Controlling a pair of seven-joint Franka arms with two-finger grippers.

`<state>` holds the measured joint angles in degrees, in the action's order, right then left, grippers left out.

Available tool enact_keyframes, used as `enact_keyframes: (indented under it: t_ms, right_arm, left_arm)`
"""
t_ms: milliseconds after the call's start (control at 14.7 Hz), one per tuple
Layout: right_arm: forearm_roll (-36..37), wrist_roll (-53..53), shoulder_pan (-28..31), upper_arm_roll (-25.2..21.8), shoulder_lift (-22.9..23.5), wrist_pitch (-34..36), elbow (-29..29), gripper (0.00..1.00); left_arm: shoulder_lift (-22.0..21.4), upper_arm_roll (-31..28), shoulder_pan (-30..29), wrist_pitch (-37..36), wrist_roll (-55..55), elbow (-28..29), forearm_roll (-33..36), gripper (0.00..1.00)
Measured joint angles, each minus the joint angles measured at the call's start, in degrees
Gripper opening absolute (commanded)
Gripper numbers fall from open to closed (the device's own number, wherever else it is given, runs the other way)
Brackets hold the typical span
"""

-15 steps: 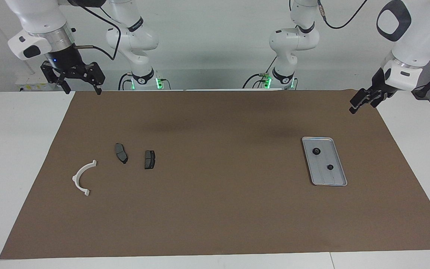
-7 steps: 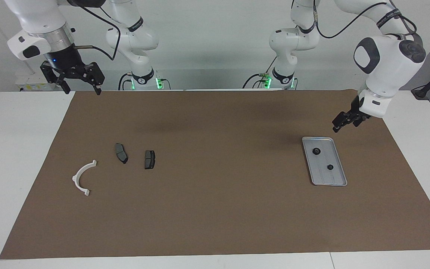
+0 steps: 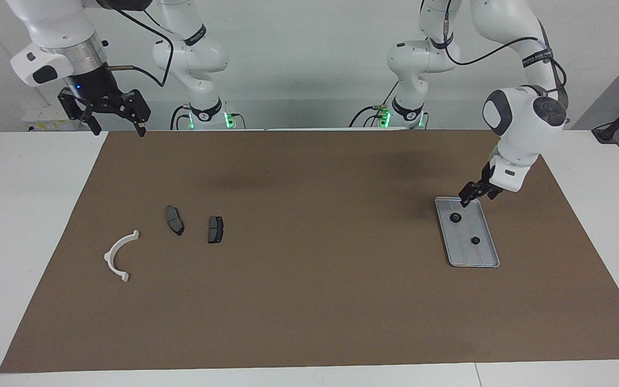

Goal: Place bearing gear from tray to pile
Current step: 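Reach the left gripper to the nearer black bearing on the tray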

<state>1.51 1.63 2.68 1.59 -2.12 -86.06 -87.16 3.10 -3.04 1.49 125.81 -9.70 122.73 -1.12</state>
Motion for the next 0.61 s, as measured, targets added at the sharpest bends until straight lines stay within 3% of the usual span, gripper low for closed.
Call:
enact_keyframes:
  t_ms: [136, 273, 614]
  right_arm:
    - [0.0, 0.0, 0.0, 0.0, 0.0, 0.0, 0.0, 1.0]
    - [0.0, 0.0, 0.0, 0.0, 0.0, 0.0, 0.0, 1.0]
    - [0.0, 0.0, 0.0, 0.0, 0.0, 0.0, 0.0, 1.0]
  left_arm:
    - [1.8, 0.0, 0.5, 2.5, -0.3, 0.7, 0.0, 0.98]
    - [4.2, 0.0, 0.7, 4.8, -0.4, 0.9, 0.0, 0.89]
    - [7.6, 0.1, 1.6, 7.3, -0.4, 0.9, 0.0, 0.86]
